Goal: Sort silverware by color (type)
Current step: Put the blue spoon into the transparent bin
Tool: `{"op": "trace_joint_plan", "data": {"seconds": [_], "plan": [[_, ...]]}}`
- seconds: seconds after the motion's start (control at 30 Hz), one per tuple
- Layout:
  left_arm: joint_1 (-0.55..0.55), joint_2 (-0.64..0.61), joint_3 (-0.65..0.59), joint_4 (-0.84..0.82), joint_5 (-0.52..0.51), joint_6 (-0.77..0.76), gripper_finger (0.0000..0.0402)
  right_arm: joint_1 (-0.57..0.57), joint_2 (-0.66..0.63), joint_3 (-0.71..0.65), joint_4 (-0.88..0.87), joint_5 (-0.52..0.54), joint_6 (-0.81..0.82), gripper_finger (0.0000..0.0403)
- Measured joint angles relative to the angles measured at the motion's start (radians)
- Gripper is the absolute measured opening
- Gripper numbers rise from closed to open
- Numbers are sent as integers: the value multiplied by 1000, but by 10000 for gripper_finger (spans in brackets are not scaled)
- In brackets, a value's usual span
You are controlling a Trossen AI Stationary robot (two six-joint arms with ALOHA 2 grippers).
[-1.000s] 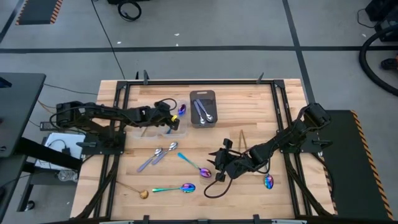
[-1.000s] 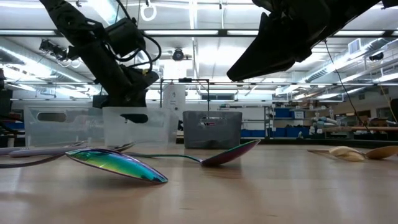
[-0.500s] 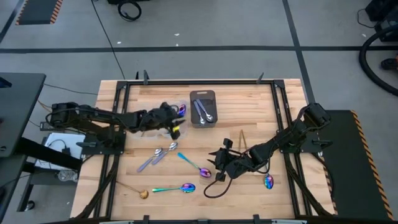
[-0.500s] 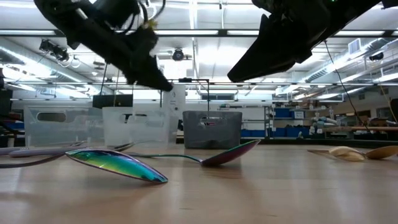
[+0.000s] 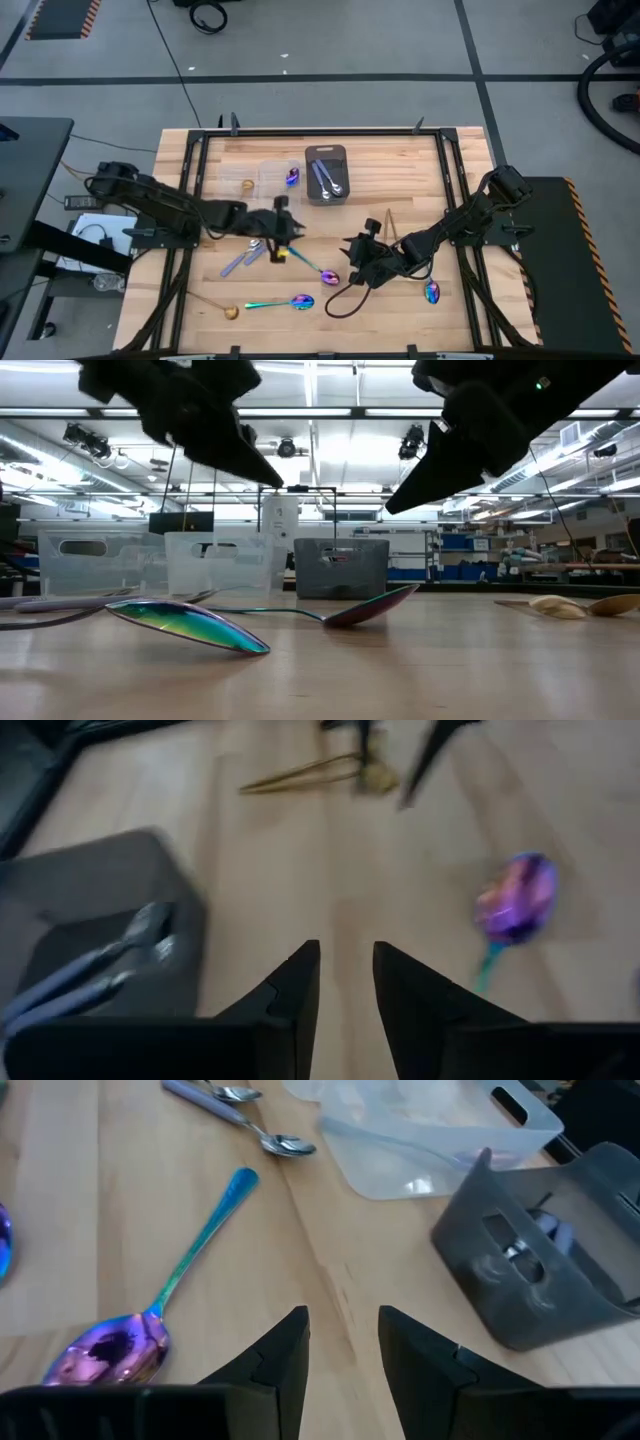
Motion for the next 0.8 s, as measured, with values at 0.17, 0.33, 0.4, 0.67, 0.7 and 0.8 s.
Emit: {"op": "trace_joint_plan", "data": {"seconds": [0.17, 0.33, 0.4, 0.67, 0.7, 0.8], "plan": [[-31, 90, 134, -134, 51, -4, 103, 0, 0, 0, -3, 9, 3, 132], [-33, 184, 212, -169, 139, -48, 103, 2, 0, 0, -44, 24, 27, 132], [-33, 219, 225, -170, 176, -54, 103, 3, 0, 0, -55, 23, 30, 132], [-33, 329, 232, -163, 290, -54, 102, 3, 0, 0, -97, 23, 55, 132], [-33, 342, 232, -159, 295, -50, 102, 3, 0, 0, -95, 23, 55, 132], [-33, 374, 232, -149, 298, 3, 102, 3, 0, 0, -94, 23, 55, 132]]}}
